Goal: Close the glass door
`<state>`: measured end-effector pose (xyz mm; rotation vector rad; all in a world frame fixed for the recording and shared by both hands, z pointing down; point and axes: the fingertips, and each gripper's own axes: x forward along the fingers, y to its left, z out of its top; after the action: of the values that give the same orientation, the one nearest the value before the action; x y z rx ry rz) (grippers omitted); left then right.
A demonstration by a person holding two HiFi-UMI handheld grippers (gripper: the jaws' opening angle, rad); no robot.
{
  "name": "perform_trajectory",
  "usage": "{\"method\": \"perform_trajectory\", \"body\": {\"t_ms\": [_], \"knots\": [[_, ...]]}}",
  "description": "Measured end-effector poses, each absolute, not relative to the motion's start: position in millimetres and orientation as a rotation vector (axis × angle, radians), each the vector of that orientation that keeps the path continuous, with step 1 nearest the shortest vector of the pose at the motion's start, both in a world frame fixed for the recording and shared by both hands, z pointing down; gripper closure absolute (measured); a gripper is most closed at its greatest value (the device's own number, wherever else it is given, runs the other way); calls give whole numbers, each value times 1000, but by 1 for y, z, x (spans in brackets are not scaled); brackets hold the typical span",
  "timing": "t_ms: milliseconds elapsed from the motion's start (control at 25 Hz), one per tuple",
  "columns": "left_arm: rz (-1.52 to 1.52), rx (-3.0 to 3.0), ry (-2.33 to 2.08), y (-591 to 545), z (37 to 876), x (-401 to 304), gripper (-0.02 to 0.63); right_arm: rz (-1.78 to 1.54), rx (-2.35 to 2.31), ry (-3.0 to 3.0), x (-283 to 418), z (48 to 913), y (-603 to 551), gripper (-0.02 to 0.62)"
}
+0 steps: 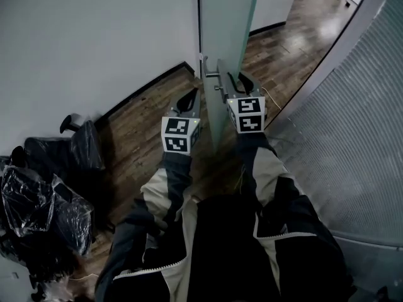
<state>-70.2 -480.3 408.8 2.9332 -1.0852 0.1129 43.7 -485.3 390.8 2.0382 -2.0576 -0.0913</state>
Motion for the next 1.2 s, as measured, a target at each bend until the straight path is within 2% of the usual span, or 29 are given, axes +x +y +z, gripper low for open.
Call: {"method": "perform_trajectory", "body": {"t_ms": [440, 760, 1200], "knots": [[133, 2969, -1008, -468, 405, 6, 606, -41, 2152, -1897, 195, 391, -462, 522], [115, 2971, -937, -474, 389, 70, 606, 13, 2237, -1824, 291, 385, -467, 512], [130, 2993, -857, -459, 389, 120, 606, 94, 2288, -1805, 380, 385, -472, 499]]}}
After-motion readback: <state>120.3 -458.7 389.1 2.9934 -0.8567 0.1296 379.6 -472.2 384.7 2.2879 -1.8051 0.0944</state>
